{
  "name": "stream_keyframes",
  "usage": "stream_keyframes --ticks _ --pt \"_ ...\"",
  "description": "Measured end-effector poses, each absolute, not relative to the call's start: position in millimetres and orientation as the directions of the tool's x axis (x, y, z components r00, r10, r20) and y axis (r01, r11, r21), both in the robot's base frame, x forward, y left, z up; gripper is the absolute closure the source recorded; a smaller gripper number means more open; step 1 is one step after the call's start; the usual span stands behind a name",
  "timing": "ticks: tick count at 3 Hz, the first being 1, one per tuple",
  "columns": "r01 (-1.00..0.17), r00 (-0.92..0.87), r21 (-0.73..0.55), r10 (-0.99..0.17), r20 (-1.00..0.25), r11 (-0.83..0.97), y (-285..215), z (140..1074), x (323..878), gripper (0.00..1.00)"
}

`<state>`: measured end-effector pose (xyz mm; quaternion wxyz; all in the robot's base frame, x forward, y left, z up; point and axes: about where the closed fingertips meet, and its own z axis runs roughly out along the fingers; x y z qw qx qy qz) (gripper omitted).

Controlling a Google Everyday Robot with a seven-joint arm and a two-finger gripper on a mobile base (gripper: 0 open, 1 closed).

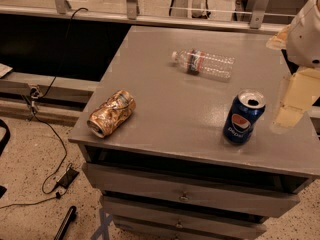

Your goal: Move pepsi can near orange can

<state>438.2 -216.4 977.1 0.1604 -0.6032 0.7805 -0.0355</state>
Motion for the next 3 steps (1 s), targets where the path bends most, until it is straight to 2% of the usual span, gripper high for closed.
stream_keyframes --ticks 3 --pt "-0.95 -0.183 -0.226 -0.971 -0.155 0.215 -200 952 444 0.0"
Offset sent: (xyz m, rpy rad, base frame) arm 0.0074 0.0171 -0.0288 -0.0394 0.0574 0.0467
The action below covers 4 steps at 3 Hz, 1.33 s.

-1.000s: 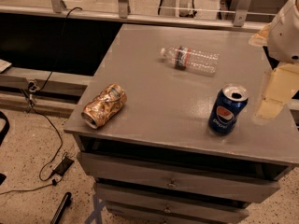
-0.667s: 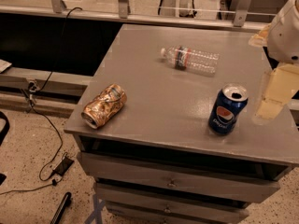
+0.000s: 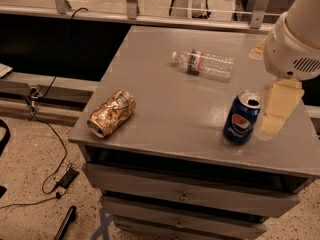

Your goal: Move pepsi can near orange can

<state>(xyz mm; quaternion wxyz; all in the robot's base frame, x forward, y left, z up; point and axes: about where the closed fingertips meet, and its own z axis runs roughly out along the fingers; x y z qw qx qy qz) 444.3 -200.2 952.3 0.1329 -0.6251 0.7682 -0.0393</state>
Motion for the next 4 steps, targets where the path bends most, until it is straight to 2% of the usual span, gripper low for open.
stream_keyframes --ticks 1,3,4 --pt "-0.958 -0.197 -0.182 -0.97 -0.139 0.221 -197 937 459 0.0" --pt "-0.952 -0.203 -0.21 -0.972 -0.116 0.224 -204 900 462 0.0" --pt "-0.951 -0.202 -0.213 -0.973 -0.116 0.223 -204 901 462 0.18"
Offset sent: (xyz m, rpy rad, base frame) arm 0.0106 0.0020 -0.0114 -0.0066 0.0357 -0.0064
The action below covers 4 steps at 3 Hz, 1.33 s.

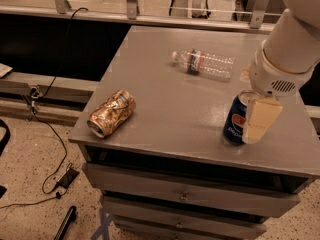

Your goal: Move pepsi can near orange can

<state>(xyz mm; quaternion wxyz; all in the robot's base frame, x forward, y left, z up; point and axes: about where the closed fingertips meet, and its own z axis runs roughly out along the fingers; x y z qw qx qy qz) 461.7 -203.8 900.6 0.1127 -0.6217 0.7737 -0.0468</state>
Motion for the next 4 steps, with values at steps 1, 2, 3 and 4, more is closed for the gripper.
stream_keyframes --ticks 1,2,3,4 --pt "-0.951 -0.2 -0.215 -0.973 -0.117 0.222 -203 901 462 0.42" --pt "-0.951 -0.199 -0.217 -0.973 -0.117 0.221 -203 901 462 0.64" --pt "-0.958 -0.193 -0.187 -0.97 -0.151 0.22 -195 914 465 0.88" --pt "-0.967 -0.145 -0.183 -0.972 -0.187 0.179 -168 949 476 1.0"
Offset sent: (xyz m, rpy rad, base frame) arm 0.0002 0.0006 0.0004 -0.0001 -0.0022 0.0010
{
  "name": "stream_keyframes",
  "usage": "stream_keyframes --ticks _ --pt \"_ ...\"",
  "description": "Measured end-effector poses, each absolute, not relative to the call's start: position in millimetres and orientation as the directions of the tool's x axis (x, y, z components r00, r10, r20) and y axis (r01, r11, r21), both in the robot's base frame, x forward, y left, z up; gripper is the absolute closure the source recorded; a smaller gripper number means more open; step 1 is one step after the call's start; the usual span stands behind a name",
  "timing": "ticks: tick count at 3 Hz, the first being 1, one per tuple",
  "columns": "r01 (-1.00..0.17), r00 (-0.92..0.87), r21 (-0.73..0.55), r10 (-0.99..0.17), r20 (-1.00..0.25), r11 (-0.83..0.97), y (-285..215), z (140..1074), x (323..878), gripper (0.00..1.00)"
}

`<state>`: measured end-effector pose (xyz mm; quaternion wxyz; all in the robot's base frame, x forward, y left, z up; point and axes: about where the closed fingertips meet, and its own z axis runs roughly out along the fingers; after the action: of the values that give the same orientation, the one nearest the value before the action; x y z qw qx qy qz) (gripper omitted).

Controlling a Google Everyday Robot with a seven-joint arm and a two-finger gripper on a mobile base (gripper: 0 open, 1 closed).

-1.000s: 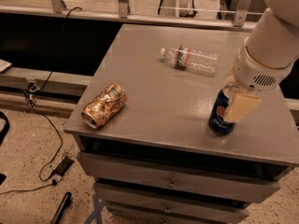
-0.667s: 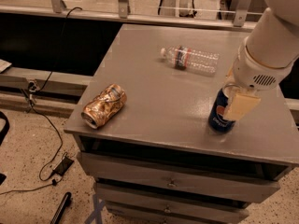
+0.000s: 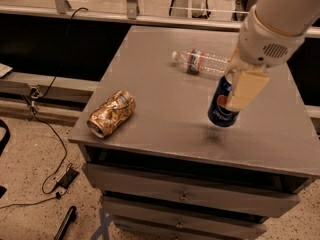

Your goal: Move pepsi can near orange can

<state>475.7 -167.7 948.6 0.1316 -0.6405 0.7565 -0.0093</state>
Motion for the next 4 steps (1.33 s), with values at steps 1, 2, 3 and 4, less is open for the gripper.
stream_keyframes --ticks 1,2,3,4 --pt "-0.978 -0.087 -0.162 -0.962 -0.26 0.132 -123 964 490 1.0" --pt "-0.973 -0.056 -0.197 -0.948 -0.315 0.123 -81 974 491 1.0" --pt "-0.966 -0.047 -0.224 -0.942 -0.332 0.128 -73 976 497 1.0" --pt "-0.967 -0.048 -0.222 -0.943 -0.33 0.127 -74 976 496 1.0"
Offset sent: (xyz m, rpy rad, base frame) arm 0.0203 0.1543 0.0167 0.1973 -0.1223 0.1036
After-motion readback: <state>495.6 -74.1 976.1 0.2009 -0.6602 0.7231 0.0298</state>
